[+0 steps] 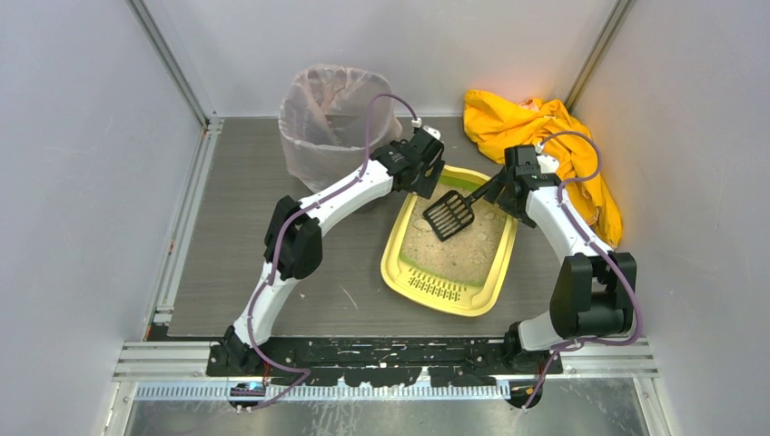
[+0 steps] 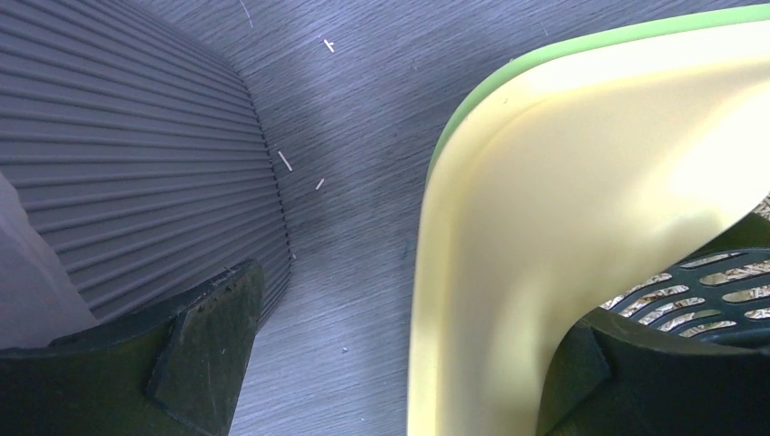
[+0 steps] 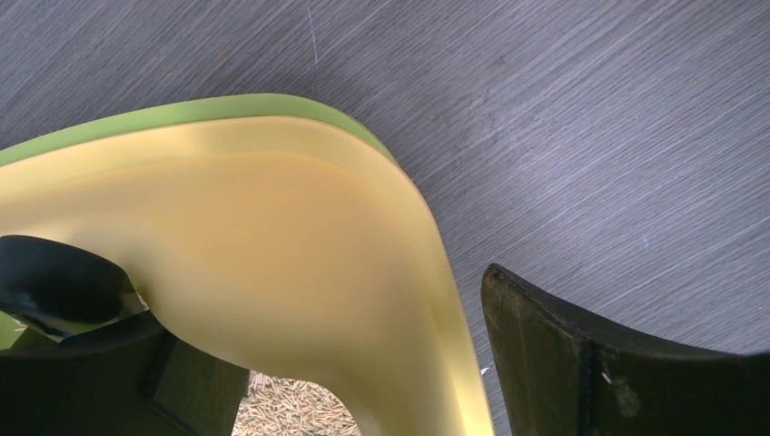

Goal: Clean the litter box

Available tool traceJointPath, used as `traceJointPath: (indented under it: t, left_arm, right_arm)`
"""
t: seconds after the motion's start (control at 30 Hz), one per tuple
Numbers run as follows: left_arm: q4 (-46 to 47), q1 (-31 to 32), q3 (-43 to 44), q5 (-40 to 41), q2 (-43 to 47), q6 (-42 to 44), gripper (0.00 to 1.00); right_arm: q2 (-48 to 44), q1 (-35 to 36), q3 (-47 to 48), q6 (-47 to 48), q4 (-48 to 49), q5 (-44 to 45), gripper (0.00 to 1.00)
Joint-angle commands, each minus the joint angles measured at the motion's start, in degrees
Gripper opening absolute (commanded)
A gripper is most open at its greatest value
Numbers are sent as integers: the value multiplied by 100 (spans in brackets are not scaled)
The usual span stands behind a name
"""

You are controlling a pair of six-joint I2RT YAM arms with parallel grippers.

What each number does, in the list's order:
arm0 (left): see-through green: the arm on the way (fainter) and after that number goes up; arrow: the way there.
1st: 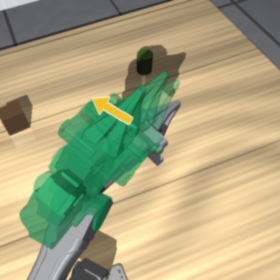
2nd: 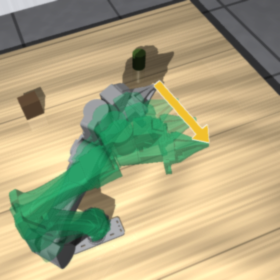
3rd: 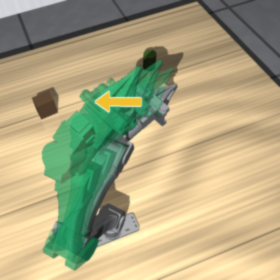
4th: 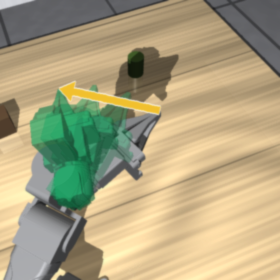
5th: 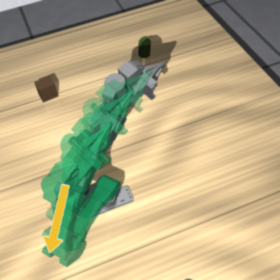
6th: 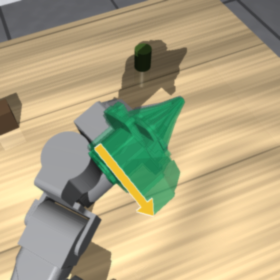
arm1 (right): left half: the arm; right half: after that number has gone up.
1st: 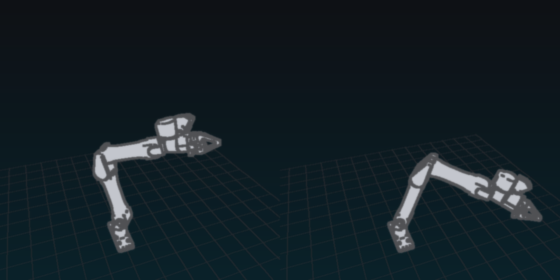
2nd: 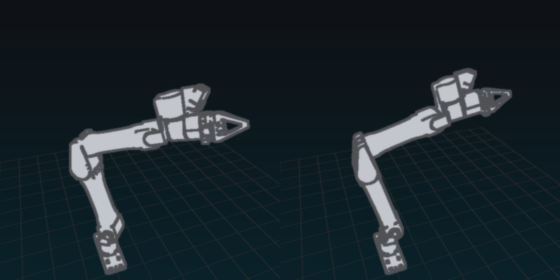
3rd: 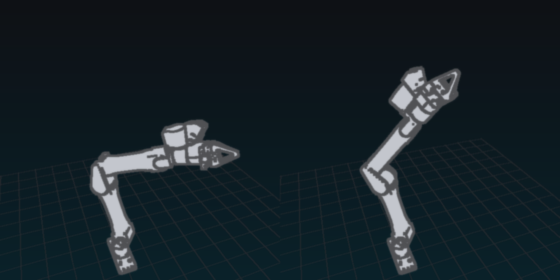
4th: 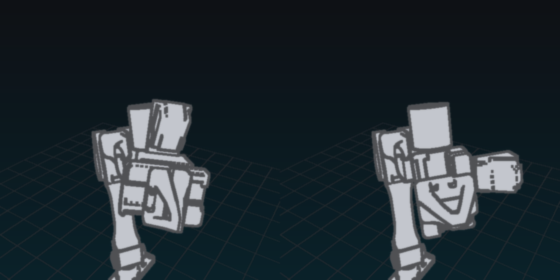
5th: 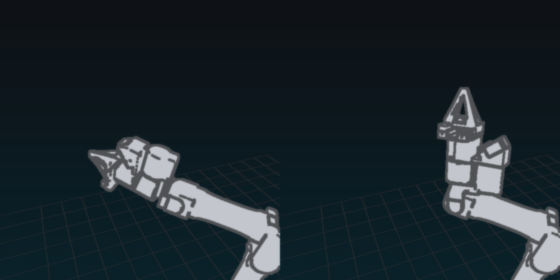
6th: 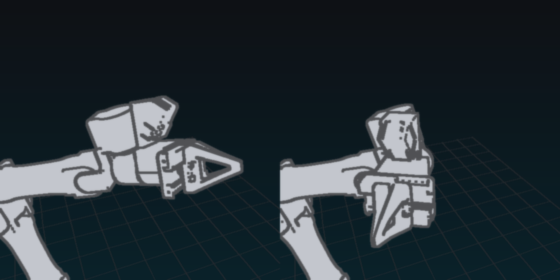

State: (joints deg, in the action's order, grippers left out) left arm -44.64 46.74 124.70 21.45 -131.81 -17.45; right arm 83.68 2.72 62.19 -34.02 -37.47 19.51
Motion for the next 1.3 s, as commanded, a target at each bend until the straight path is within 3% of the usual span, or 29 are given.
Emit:
traceJointPath:
  t: [0.0,0.73,1.27]
  left_arm:
    - [2,-117,200,244,97,128,97]
    - [101,-121,324,187,128,190,96]
    - [-36,-108,-134,-459,244,-78,100]
  right_arm:
    - [-129,-149,91,-161,417,324,91]
    - [-456,-166,43,-203,501,518,90]
    - [-743,-99,-126,-28,514,-153,91]
